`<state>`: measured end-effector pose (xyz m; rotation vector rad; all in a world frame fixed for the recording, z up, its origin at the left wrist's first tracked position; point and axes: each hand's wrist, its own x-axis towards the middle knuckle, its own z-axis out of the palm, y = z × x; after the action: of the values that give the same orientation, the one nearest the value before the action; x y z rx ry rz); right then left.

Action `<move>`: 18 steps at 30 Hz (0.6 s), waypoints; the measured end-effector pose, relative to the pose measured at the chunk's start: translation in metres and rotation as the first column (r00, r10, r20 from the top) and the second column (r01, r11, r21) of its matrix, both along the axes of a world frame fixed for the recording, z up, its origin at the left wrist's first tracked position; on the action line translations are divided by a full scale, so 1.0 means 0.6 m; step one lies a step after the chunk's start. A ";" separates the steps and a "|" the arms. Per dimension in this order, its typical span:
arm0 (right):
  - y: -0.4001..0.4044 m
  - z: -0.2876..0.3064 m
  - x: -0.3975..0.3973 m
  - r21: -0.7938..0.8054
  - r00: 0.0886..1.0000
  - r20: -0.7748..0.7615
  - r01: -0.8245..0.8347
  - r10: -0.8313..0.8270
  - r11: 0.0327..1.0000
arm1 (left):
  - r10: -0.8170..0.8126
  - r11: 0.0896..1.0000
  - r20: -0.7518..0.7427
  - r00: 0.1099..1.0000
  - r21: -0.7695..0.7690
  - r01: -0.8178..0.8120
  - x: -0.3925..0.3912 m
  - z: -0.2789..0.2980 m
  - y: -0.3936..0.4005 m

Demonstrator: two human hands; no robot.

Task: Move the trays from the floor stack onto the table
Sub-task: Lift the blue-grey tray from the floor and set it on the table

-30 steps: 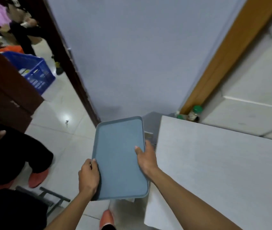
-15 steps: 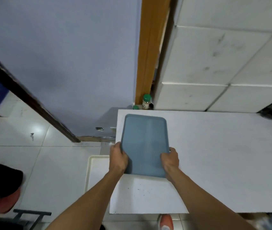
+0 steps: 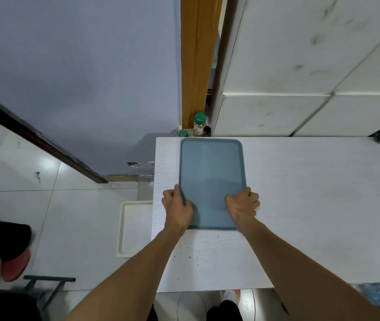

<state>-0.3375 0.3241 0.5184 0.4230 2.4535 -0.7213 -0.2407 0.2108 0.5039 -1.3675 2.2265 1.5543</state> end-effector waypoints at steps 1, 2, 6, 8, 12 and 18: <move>-0.002 -0.005 0.000 0.016 1.000 -0.015 -0.001 0.001 1.000 | -0.001 1.000 -0.006 1.000 0.005 0.002 0.000 -0.001 -0.001; -0.005 -0.008 0.001 0.035 1.000 -0.031 0.007 -0.006 0.999 | -0.005 1.000 -0.014 1.000 0.006 0.005 0.000 -0.001 -0.003; -0.016 -0.009 0.009 0.170 0.971 -0.241 0.042 0.000 0.984 | 0.007 0.999 -0.041 0.999 -0.050 -0.009 0.002 -0.001 -0.022; -0.030 -0.005 0.019 0.210 0.915 -0.390 -0.015 0.098 0.978 | 0.037 0.989 -0.066 0.997 -0.140 -0.046 0.016 -0.005 -0.042; -0.092 0.015 0.046 0.175 0.768 -0.583 -0.200 0.265 0.964 | 0.096 0.935 -0.117 0.989 -0.330 -0.130 0.080 -0.012 -0.110; -0.259 0.019 0.189 -0.358 0.792 -0.527 -0.535 0.308 0.765 | 0.221 0.890 0.132 0.966 -0.433 -0.144 0.252 -0.053 -0.244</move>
<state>-0.2240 0.1684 0.5297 -0.5650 2.4801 -1.2898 -0.0896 0.0646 0.4718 -1.7947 2.4702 0.9667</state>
